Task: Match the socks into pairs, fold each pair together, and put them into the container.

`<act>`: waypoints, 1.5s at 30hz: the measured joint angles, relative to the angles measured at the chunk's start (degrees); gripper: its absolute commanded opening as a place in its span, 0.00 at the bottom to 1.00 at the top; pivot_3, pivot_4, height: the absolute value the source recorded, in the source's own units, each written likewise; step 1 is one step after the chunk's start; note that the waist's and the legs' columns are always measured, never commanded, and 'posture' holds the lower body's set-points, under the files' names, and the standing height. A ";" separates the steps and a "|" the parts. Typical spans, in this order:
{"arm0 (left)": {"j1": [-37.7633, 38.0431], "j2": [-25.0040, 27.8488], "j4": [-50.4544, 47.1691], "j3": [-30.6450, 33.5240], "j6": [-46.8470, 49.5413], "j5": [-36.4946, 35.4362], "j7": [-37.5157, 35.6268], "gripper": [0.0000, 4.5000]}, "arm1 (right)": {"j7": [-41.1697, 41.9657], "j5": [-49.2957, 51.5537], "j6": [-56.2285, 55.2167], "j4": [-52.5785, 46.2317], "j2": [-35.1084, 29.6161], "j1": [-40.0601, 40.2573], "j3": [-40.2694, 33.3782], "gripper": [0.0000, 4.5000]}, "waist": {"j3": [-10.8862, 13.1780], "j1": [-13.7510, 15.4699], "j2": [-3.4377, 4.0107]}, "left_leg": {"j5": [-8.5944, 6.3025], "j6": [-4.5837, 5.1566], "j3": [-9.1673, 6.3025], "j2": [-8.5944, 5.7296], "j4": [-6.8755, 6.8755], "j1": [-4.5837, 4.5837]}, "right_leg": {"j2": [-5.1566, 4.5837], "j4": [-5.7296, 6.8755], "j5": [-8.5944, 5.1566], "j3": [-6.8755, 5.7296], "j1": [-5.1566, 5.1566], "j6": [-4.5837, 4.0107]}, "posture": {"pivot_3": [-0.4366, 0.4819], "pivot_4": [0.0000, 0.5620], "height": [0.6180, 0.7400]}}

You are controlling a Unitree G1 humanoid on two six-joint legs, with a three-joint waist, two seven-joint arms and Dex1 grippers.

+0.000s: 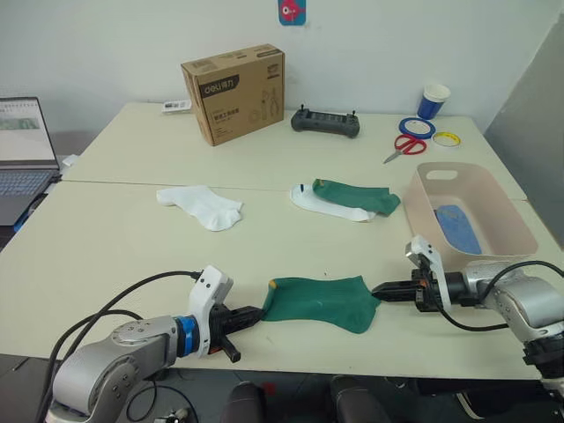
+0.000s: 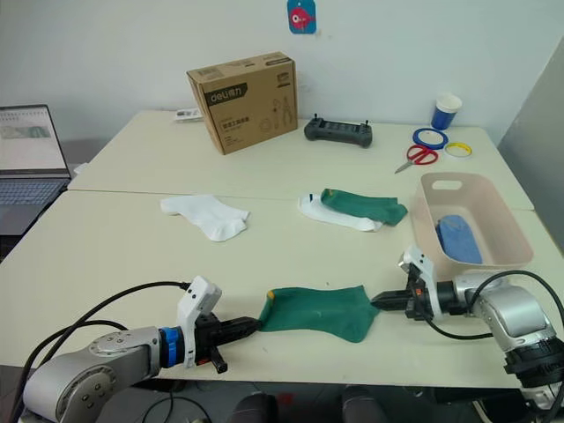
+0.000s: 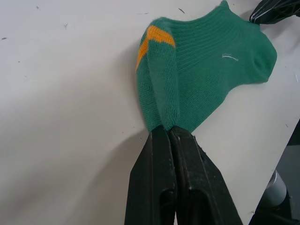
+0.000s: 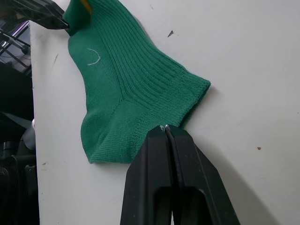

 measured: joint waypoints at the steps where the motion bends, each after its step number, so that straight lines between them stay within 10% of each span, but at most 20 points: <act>1: 0.15 0.48 0.00 0.07 0.07 -0.09 -0.01 0.00 | -0.15 -0.08 -0.18 0.01 0.15 0.00 0.00 0.01 | 0.00 0.01 0.00 | 0.00 0.00 0.01 0.00 0.00 0.00 | 0.00 -0.01 0.00 0.00 0.00 0.00 | 0.48 0.27 1.00; 16: 1.51 2.37 -0.05 3.01 0.35 -4.12 1.16 0.00 | -1.22 -0.41 -1.55 0.69 2.44 -0.81 0.08 0.01 | 0.01 0.09 -0.01 | 0.00 0.00 0.04 -0.02 0.00 -0.02 | -0.03 -0.06 0.00 0.02 0.01 0.00 | 0.48 0.27 1.00; 24: 3.80 2.82 -0.11 3.52 -4.00 -2.92 0.13 0.50 | -1.61 -1.73 -3.29 -0.15 0.29 -0.26 -0.73 0.52 | 0.02 0.11 -0.01 | 0.00 0.00 0.06 0.00 -0.03 -0.03 | -0.04 -0.07 -0.02 0.02 -0.02 -0.03 | 0.48 0.27 1.00; 30: 1.17 10.67 2.89 11.88 -11.54 -2.26 -7.97 0.50 | -3.53 1.90 0.22 -11.73 -0.97 -1.90 -5.70 0.52 | 0.07 0.11 -0.02 | 0.00 0.00 -0.03 0.03 -0.06 0.12 | 0.00 0.02 -0.25 -0.06 0.01 -0.51 | 0.48 0.27 1.00; 38: -14.63 10.13 7.04 -8.84 -23.67 7.15 -17.52 0.00 | -7.37 -9.41 -16.40 -12.67 11.53 -2.09 9.33 0.00 | 0.05 0.32 -0.04 | -0.01 -0.02 0.12 -0.01 -0.08 -0.20 | -0.07 -0.45 0.08 0.00 -0.03 0.02 | 0.48 0.27 1.00; 45: -18.58 7.77 22.80 -22.63 -35.35 20.52 -23.70 0.00 | -4.78 -15.47 -26.37 -4.08 10.71 1.44 13.41 0.00 | 0.06 0.70 -0.04 | -0.01 0.00 0.08 0.00 -0.09 -0.23 | -0.03 -0.46 0.16 -0.06 -0.06 -0.18 | 0.48 0.27 1.00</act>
